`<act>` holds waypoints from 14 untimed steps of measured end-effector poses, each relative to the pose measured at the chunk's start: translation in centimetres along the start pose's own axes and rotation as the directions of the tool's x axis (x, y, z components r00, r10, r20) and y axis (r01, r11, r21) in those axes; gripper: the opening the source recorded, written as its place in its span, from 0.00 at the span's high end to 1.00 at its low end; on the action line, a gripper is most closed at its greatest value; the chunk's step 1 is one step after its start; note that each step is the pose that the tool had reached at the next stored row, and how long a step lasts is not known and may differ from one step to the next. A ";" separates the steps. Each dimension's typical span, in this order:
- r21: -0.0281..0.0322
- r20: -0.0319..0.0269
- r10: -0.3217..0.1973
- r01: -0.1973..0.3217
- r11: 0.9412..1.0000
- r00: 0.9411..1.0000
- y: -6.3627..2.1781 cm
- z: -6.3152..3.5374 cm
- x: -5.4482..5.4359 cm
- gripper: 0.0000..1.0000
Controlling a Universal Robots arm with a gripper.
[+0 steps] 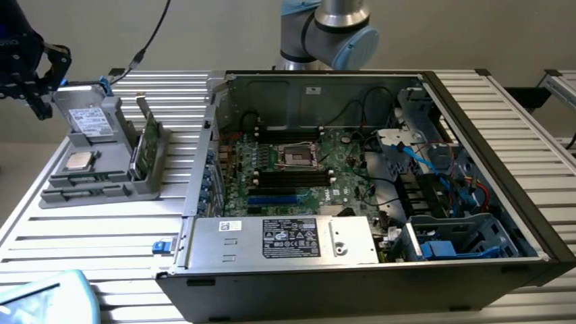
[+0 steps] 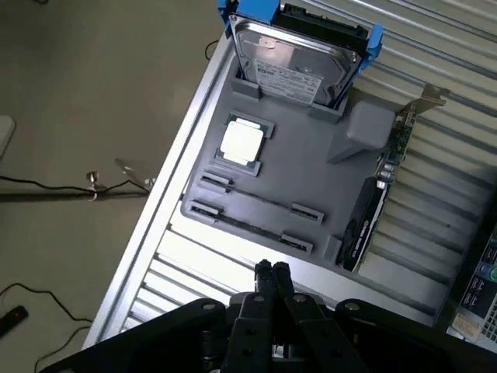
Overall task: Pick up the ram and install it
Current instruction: 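Pick up the ram and move it above insertion slot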
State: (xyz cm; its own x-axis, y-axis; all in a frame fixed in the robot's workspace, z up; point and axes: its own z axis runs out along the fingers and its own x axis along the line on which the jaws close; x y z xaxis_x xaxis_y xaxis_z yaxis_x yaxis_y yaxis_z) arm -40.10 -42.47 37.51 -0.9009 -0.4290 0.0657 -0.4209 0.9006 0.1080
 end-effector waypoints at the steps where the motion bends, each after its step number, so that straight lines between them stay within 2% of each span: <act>1: 0.000 -0.001 -0.018 0.018 1.000 1.000 -0.01 0.08 0.0 0.89; 4: 0.002 -0.007 -0.072 0.072 0.997 0.997 -0.05 0.34 0.0 0.89; 8: 0.006 -0.015 -0.144 0.144 0.990 0.989 -0.08 0.72 -0.1 0.89; 11: 0.008 -0.021 -0.197 0.197 0.980 0.980 -0.11 1.00 -0.1 0.89; 14: 0.010 -0.028 -0.250 0.251 0.968 0.968 -0.14 1.29 -0.1 0.89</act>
State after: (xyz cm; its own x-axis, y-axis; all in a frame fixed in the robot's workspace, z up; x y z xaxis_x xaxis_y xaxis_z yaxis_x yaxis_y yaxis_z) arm -40.10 -42.47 36.22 -0.7635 -0.6426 0.0642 -0.6345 0.7650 0.1107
